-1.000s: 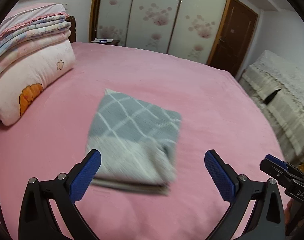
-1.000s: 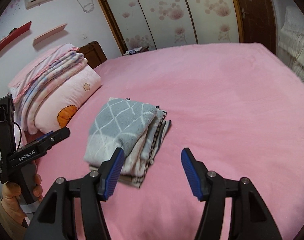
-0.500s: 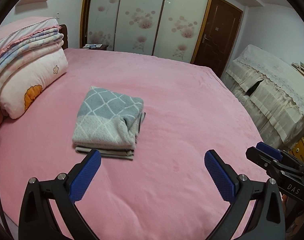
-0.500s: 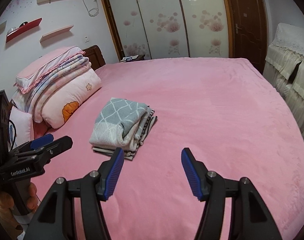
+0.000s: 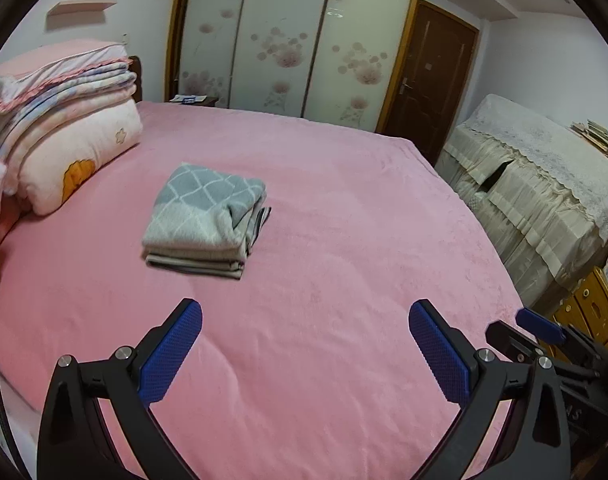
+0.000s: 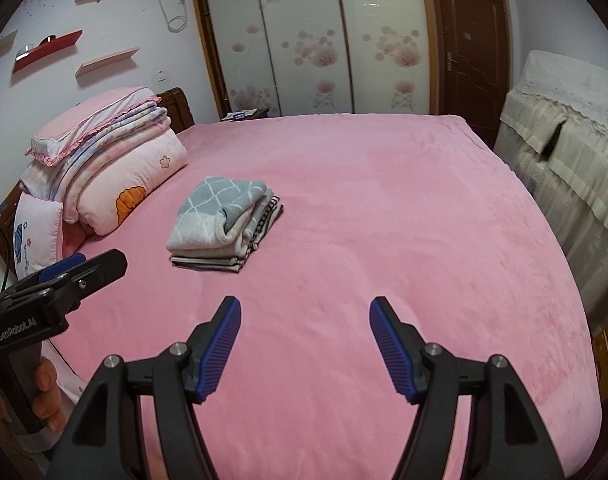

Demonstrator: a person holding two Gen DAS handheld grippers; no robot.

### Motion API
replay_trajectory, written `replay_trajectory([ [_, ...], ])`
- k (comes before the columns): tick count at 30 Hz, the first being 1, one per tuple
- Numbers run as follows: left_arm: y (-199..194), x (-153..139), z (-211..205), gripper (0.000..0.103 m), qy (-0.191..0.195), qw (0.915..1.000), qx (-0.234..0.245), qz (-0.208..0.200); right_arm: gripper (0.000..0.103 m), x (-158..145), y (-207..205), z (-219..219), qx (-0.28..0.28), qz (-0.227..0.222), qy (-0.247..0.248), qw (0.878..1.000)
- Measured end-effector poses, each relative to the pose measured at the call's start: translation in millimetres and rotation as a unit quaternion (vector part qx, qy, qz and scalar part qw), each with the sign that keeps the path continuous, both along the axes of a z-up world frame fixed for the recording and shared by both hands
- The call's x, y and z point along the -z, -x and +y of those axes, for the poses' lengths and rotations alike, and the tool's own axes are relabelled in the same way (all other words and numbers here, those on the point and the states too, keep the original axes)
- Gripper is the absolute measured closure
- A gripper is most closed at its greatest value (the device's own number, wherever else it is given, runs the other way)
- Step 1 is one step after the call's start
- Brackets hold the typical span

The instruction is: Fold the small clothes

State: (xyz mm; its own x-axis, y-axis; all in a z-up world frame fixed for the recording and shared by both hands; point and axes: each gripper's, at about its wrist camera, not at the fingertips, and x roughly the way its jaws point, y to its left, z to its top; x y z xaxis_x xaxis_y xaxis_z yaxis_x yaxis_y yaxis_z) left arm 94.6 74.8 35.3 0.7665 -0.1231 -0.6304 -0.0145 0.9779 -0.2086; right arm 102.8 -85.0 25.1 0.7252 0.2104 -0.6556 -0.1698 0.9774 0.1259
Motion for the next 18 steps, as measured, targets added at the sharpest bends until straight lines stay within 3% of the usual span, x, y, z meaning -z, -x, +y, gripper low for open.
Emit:
replay_trajectory([
  [5, 24.4, 3.0, -12.7, 0.0, 0.016, 0.9998, -0.004, 0.01, 0.033, 5.1, 34.3, -13.1, 0.027, -0.007, -0.007, 1.0],
  [9, 47.7, 5.7, -27.3, 0.0, -0.007, 0.9999, -0.01, 0.007, 0.028, 8.6, 54.9, -17.7, 0.038, -0.01, -0.014, 0.999],
  [18, 79.1, 21.9, -46.9, 0.0, -0.039, 0.9985, -0.033, 0.02, 0.027, 13.4, 81.9, -28.9, 0.058, -0.011, -0.004, 0.998],
])
